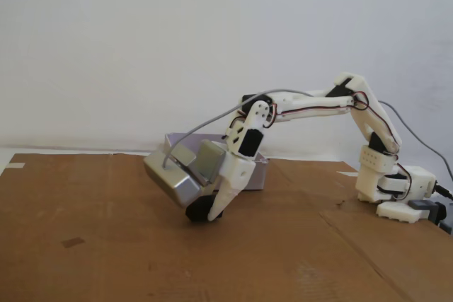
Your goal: Grasp a block and put it in the box.
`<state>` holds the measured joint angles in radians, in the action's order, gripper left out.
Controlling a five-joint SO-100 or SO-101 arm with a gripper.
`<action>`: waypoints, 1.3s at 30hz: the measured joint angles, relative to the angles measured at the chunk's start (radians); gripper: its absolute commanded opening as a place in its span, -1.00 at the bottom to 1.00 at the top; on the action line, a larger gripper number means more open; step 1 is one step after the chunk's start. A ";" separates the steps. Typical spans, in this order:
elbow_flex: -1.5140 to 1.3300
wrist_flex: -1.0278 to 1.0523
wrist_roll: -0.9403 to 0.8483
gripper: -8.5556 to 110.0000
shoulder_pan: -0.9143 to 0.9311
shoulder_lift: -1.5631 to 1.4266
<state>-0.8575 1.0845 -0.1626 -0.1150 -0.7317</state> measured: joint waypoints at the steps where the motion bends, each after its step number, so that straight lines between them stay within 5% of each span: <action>1: 0.000 0.000 0.000 -0.86 0.000 0.000; 39: 0.000 0.000 0.000 -0.86 0.000 -0.227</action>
<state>-0.8575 1.0845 -0.1626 -0.1150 -0.9587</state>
